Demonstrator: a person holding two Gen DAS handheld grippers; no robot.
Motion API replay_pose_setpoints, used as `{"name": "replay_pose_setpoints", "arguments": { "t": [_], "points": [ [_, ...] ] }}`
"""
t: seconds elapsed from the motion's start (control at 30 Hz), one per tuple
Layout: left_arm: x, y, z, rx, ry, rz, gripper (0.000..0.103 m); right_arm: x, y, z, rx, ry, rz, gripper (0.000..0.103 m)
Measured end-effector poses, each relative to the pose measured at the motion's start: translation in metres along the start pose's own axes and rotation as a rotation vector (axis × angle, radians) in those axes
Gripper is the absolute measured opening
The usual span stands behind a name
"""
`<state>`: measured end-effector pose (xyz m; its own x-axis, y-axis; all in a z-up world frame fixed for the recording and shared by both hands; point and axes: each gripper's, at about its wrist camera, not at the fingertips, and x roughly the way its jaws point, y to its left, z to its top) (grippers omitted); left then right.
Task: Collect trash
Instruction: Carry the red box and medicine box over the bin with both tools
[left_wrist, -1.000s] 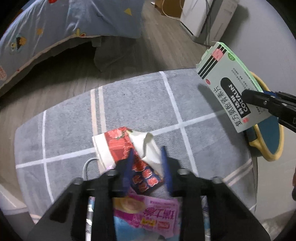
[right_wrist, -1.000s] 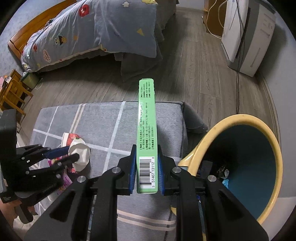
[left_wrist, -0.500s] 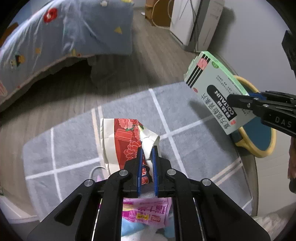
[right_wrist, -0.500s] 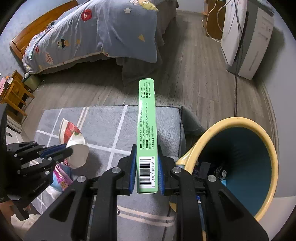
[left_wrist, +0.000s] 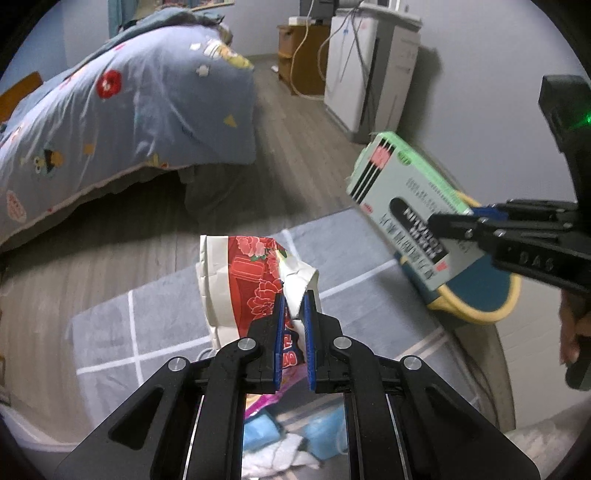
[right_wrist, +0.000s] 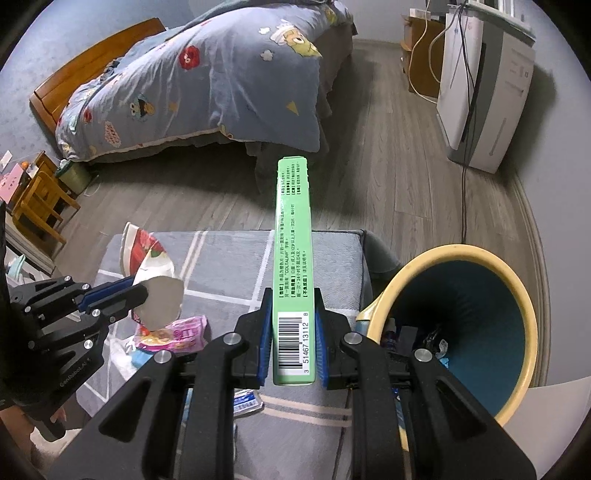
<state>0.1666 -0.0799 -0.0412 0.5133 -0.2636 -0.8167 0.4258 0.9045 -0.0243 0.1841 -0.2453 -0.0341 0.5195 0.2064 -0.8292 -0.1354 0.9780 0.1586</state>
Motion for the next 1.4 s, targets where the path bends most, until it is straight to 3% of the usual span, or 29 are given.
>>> {"name": "replay_pose_setpoints", "arguments": {
  "t": [0.23, 0.63, 0.83, 1.4],
  "points": [
    [-0.016, -0.018, 0.007, 0.034, -0.034, -0.035, 0.011, -0.038, -0.012, -0.013, 0.039, -0.04, 0.012, 0.019],
    [-0.019, -0.061, 0.026, 0.102, -0.077, -0.085, 0.011, -0.089, -0.06, -0.046, 0.123, -0.091, -0.091, 0.019],
    [-0.009, -0.085, 0.033, 0.114, -0.093, -0.139, 0.011, -0.081, -0.091, -0.055, 0.161, -0.071, -0.119, 0.019],
    [0.044, -0.155, 0.041, 0.245, -0.036, -0.168, 0.011, -0.047, -0.178, -0.072, 0.306, 0.003, -0.129, 0.019]
  ]
}}
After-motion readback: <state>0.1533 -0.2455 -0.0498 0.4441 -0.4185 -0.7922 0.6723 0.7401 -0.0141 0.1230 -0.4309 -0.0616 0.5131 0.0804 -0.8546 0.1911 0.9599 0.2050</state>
